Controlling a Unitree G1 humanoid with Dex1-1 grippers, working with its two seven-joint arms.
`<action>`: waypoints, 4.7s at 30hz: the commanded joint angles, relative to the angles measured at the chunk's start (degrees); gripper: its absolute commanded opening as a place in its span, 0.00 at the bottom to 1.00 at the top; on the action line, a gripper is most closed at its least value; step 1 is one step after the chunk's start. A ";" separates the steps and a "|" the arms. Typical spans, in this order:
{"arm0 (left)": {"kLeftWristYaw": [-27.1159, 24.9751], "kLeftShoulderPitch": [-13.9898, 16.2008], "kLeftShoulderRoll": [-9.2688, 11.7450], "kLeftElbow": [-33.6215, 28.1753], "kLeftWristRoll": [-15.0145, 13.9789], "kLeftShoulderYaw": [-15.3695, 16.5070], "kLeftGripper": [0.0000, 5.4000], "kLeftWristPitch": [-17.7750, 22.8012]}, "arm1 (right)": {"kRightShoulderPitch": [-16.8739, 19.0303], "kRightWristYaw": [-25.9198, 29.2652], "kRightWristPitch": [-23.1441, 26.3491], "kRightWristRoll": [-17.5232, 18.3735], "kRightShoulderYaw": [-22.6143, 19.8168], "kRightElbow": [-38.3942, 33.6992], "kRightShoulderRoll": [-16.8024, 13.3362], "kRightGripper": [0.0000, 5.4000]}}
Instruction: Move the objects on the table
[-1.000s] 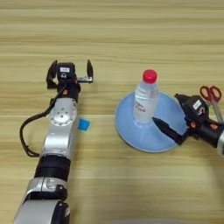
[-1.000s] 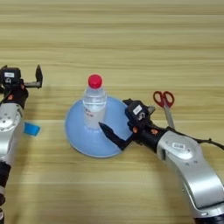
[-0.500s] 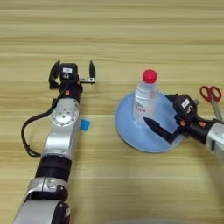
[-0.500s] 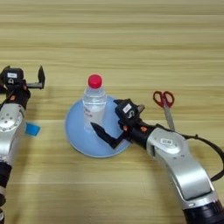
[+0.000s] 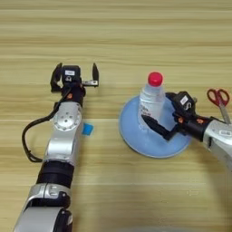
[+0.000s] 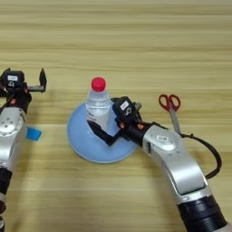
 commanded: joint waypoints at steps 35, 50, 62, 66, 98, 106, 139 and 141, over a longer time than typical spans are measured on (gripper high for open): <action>0.32 0.31 0.33 -0.33 0.07 0.04 1.00 0.77 | -4.37 -2.10 -9.44 -1.62 -0.64 12.26 7.80 0.70; 0.32 0.29 0.44 -0.25 0.05 -0.06 1.00 0.73 | -6.55 -7.26 -8.00 1.58 -14.11 3.10 3.50 0.59; 0.43 0.26 0.37 -0.21 0.11 -0.19 1.00 0.64 | -5.16 -15.07 -8.15 0.13 -27.24 8.43 -2.72 0.59; 0.35 0.22 0.48 -0.05 0.06 -0.13 1.00 0.51 | -4.43 -16.33 -8.44 -0.57 -28.98 11.11 -3.89 0.58; -0.65 0.70 1.16 -1.53 -0.74 0.60 1.00 0.85 | -4.03 -16.60 -14.84 -3.45 -28.21 25.53 -4.96 0.58; -0.53 0.64 1.05 -1.87 -0.65 0.70 1.00 0.98 | -4.19 -16.52 -15.50 -3.49 -27.64 26.76 -5.04 0.58; -0.42 0.63 0.97 -1.88 -0.37 0.63 1.00 0.84 | -4.25 -17.70 -15.80 -2.93 -28.75 22.95 -5.52 1.00; -0.42 0.63 0.96 -1.85 -0.36 0.62 1.00 0.80 | -4.51 -17.86 -15.91 -2.59 -29.13 22.21 -5.59 1.00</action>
